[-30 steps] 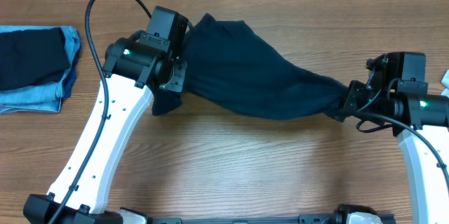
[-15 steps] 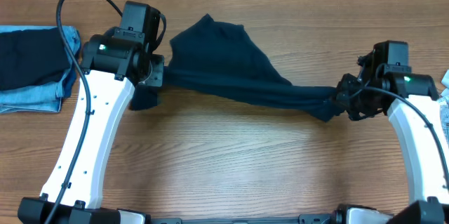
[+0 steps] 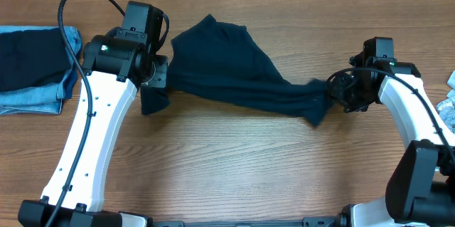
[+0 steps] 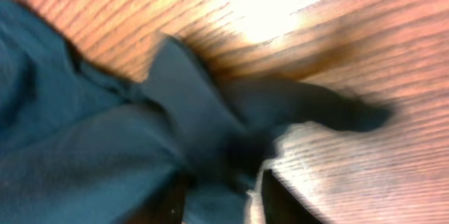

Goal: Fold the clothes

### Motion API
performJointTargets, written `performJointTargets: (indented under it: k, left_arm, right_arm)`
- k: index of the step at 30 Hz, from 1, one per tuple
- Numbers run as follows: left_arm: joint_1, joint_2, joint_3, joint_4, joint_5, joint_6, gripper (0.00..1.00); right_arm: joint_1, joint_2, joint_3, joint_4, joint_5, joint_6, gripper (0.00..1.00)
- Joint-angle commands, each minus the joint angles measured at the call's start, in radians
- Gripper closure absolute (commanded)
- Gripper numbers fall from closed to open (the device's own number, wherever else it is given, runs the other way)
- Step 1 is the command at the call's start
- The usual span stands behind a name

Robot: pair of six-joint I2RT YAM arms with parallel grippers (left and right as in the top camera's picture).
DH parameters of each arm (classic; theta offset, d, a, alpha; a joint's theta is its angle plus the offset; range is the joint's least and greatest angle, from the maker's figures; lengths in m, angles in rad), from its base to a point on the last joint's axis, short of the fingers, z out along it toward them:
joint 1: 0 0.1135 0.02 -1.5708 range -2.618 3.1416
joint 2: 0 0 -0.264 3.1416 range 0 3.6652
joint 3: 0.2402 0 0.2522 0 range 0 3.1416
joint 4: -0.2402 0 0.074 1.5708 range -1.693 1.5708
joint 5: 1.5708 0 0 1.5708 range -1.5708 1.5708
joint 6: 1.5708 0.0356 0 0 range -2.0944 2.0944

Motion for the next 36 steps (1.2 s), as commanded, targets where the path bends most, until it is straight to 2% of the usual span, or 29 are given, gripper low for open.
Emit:
performJointTargets:
  k: [1, 6, 9, 18, 20, 31, 34, 36]
  left_arm:
    - [0.004, -0.004, 0.029, 0.003, 0.007, 0.001, 0.96]
    - [0.004, -0.004, 0.029, 0.011, 0.019, 0.003, 0.96]
    - [0.004, -0.004, 0.029, 0.018, 0.033, 0.013, 0.96]
    - [0.004, -0.004, 0.029, 0.017, 0.033, 0.013, 0.96]
    - [0.004, -0.004, 0.029, 0.016, 0.033, 0.013, 0.96]
    - [0.004, -0.004, 0.029, 0.016, 0.033, 0.013, 0.96]
    - [0.004, -0.004, 0.029, 0.014, 0.033, 0.013, 0.96]
    - [0.004, -0.004, 0.029, 0.012, 0.033, 0.013, 0.96]
  right_arm:
    - [-0.003, -0.002, 0.022, -0.008, -0.002, -0.005, 0.47]
    - [-0.002, -0.002, 0.022, -0.059, -0.046, -0.008, 0.46]
    - [0.003, -0.002, 0.017, -0.066, -0.129, -0.063, 0.46]
    - [0.006, 0.047, -0.039, 0.02, -0.268, -0.092, 0.48]
    - [0.007, 0.068, -0.05, 0.036, -0.314, -0.115, 0.52]
    - [0.026, 0.097, -0.052, 0.085, -0.313, -0.11, 0.57]
    - [0.043, 0.097, -0.052, 0.103, -0.312, -0.102, 0.68]
    - [0.046, 0.097, -0.052, 0.106, -0.307, -0.089, 0.86]
